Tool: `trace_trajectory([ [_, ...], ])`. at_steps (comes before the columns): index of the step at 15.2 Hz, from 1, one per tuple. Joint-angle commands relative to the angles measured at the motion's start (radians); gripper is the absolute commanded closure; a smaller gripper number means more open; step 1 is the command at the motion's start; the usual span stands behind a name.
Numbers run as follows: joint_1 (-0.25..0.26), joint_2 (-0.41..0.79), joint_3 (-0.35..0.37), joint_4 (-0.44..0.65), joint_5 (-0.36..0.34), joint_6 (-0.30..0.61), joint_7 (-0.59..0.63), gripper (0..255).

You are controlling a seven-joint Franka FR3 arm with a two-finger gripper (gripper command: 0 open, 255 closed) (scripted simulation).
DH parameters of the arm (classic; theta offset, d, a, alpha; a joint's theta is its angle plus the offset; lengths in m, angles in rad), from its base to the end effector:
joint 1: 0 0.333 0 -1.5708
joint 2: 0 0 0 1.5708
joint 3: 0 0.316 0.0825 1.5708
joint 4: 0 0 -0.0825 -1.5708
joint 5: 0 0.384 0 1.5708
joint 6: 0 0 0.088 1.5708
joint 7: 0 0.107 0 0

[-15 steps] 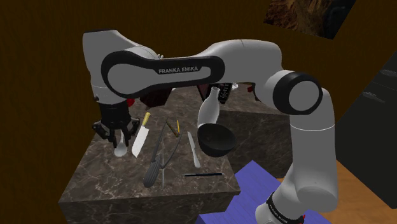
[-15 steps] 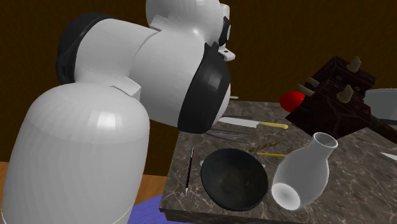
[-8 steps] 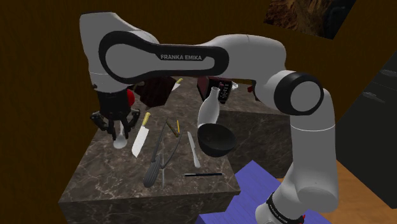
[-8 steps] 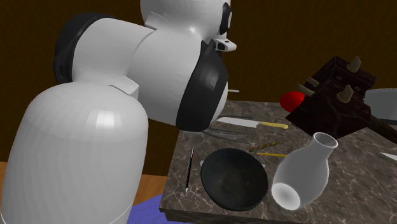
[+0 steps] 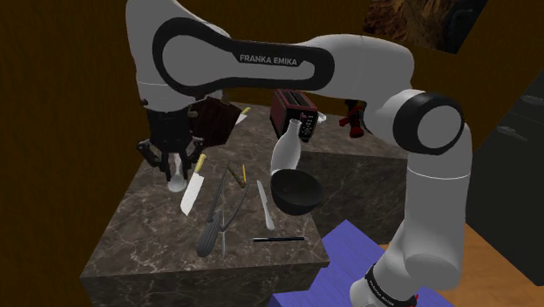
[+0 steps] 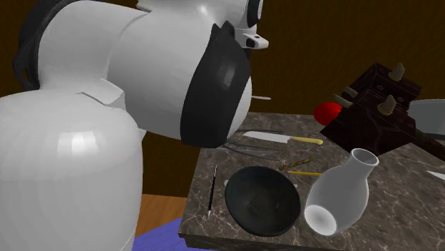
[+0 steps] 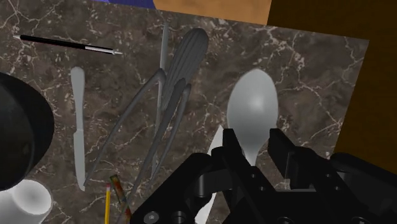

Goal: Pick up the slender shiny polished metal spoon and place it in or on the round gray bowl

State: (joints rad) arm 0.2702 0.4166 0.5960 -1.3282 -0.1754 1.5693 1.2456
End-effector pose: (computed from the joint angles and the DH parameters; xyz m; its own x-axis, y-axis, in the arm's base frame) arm 0.4885 0.4373 0.5181 0.9169 -0.3898 -0.0860 -0.3832 -0.9199 0.0838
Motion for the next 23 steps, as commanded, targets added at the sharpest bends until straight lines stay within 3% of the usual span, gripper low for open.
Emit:
trace_trajectory([
  [1,-0.059,-0.094,0.008,-0.126,0.044,0.042,-0.034,255],
  [5,-0.156,-0.282,0.002,-0.342,0.139,0.098,-0.129,255],
  [9,-0.217,-0.458,-0.033,-0.518,0.226,0.125,-0.241,255],
  [16,-0.255,-0.726,-0.144,-0.764,0.317,0.120,-0.432,255],
  [23,-0.272,-0.946,-0.276,-0.950,0.322,0.080,-0.600,255],
])
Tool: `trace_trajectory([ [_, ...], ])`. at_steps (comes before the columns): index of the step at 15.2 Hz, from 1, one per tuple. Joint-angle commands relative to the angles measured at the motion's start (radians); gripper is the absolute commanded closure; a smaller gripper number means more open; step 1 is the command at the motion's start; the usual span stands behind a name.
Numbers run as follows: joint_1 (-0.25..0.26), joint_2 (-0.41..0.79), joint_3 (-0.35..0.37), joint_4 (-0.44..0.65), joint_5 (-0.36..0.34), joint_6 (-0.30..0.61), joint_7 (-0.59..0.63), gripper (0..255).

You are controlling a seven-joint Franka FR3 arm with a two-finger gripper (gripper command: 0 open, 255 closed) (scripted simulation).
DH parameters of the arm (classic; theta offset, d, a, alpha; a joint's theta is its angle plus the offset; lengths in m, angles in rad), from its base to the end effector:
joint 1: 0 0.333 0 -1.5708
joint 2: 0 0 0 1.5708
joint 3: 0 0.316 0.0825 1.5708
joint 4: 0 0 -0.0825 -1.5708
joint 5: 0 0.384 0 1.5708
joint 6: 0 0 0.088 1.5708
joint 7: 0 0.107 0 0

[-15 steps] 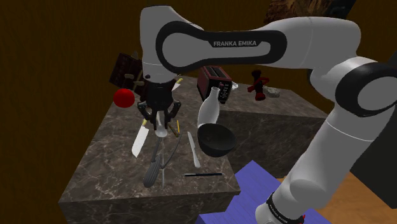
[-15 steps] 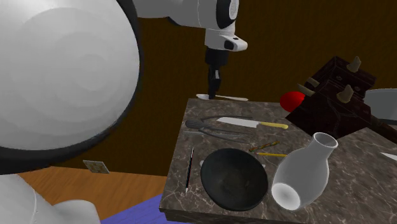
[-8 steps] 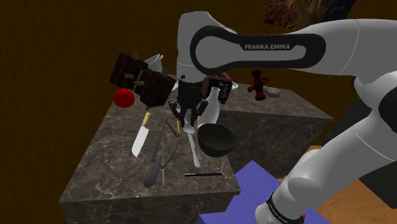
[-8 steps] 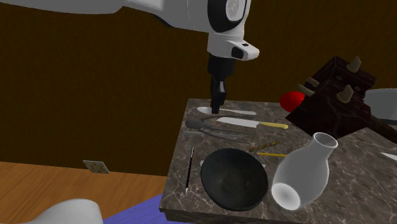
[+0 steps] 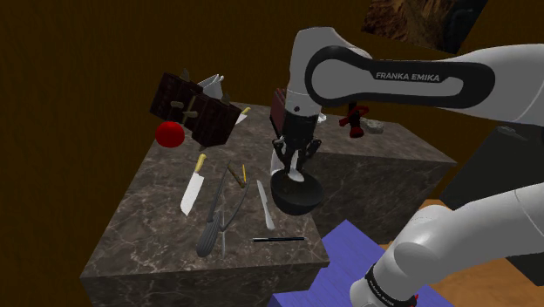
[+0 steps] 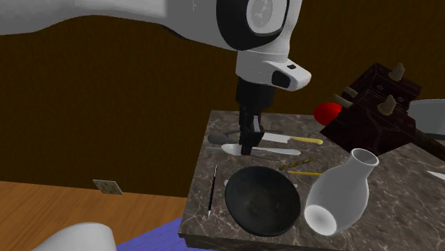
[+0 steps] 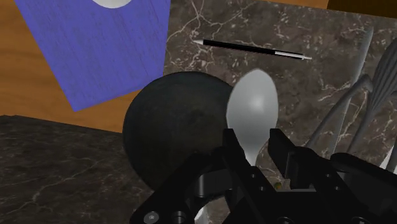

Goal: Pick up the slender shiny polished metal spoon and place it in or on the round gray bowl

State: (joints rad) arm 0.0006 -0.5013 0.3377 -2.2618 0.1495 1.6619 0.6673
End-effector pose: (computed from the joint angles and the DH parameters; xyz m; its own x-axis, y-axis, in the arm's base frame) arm 0.3641 0.1611 0.5299 0.9161 -0.3917 -0.0855 -0.3850 -0.9190 0.0849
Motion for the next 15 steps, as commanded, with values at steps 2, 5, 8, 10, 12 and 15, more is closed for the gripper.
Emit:
trace_trajectory([
  [2,-0.009,-0.084,-0.057,-0.060,-0.014,-0.028,-0.067,255],
  [5,-0.015,-0.126,-0.087,-0.105,-0.026,-0.027,-0.102,255],
  [8,-0.013,-0.126,-0.082,-0.145,-0.022,0.013,-0.102,255],
  [10,-0.012,-0.125,-0.079,-0.171,-0.020,0.040,-0.102,255],
  [12,-0.011,-0.123,-0.075,-0.196,-0.017,0.067,-0.102,255],
  [15,-0.009,-0.118,-0.070,-0.233,-0.013,0.109,-0.101,255],
])
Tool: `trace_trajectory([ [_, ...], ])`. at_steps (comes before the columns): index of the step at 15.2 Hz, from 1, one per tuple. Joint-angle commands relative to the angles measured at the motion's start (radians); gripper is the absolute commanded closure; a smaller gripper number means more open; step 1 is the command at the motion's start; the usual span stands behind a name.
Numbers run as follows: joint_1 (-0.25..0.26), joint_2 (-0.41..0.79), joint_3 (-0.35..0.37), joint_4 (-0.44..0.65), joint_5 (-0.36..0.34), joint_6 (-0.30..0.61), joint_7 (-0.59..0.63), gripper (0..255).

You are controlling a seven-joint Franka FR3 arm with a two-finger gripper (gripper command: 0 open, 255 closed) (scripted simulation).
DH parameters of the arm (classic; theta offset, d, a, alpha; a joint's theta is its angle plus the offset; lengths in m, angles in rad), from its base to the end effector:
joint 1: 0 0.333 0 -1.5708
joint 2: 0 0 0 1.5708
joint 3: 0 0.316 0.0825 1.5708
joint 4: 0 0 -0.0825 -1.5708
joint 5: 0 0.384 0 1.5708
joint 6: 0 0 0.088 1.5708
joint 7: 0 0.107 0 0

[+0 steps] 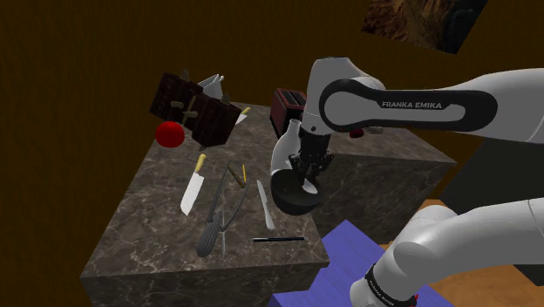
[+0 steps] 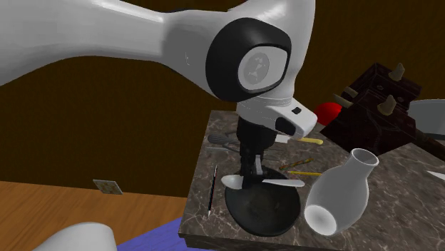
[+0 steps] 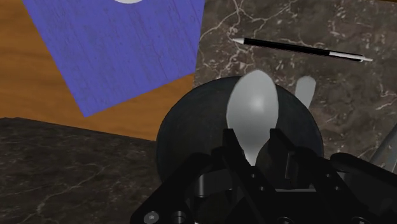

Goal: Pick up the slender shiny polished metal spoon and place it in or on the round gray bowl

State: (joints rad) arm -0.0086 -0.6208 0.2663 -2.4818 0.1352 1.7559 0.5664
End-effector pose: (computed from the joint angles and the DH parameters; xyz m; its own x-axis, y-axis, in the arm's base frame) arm 0.3389 0.1083 0.4827 0.9166 -0.3903 -0.0863 -0.3836 -0.9196 0.0842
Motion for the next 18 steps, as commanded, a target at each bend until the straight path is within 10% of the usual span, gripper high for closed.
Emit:
trace_trajectory([
  [1,0.001,0.004,0.003,-0.025,0.002,0.029,0.000,255],
  [13,0.003,0.019,0.013,-0.081,0.008,0.101,0.000,255],
  [14,0.003,0.019,0.013,-0.081,0.008,0.101,0.000,0],
  [18,0.003,0.019,0.013,-0.081,0.008,0.101,0.000,0],
])
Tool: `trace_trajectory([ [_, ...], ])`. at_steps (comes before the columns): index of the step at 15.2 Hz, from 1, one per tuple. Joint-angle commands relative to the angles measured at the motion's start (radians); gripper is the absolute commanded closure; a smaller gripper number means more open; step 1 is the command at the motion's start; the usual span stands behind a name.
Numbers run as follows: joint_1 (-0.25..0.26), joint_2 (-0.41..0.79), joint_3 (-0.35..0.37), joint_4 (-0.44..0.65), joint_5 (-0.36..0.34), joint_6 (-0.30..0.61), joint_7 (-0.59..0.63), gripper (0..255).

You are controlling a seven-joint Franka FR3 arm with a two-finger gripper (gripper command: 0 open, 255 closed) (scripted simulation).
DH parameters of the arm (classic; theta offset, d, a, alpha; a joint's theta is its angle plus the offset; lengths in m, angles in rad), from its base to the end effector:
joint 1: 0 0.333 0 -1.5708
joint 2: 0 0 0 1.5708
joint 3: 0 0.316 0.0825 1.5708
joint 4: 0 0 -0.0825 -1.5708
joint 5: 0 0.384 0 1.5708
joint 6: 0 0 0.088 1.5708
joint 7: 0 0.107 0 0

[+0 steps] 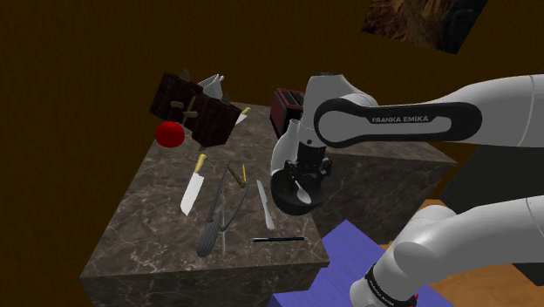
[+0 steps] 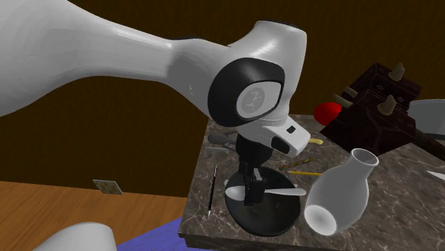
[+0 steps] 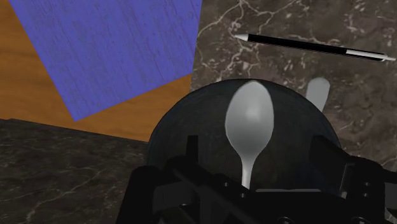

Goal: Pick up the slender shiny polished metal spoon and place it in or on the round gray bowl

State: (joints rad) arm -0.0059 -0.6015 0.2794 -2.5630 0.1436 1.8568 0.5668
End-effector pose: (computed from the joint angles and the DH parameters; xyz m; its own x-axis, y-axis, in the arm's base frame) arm 0.3389 0.1079 0.4458 0.9167 -0.3902 -0.0859 -0.3836 -0.9197 0.0840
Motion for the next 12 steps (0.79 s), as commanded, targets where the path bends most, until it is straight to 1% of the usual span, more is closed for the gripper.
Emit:
trace_trajectory([
  [1,0.000,0.000,0.000,0.000,0.000,0.000,0.000,0],
  [5,-0.006,-0.003,-0.014,0.125,-0.013,-0.128,0.003,0],
  [12,-0.006,-0.003,-0.014,0.125,-0.013,-0.128,0.003,0],
])
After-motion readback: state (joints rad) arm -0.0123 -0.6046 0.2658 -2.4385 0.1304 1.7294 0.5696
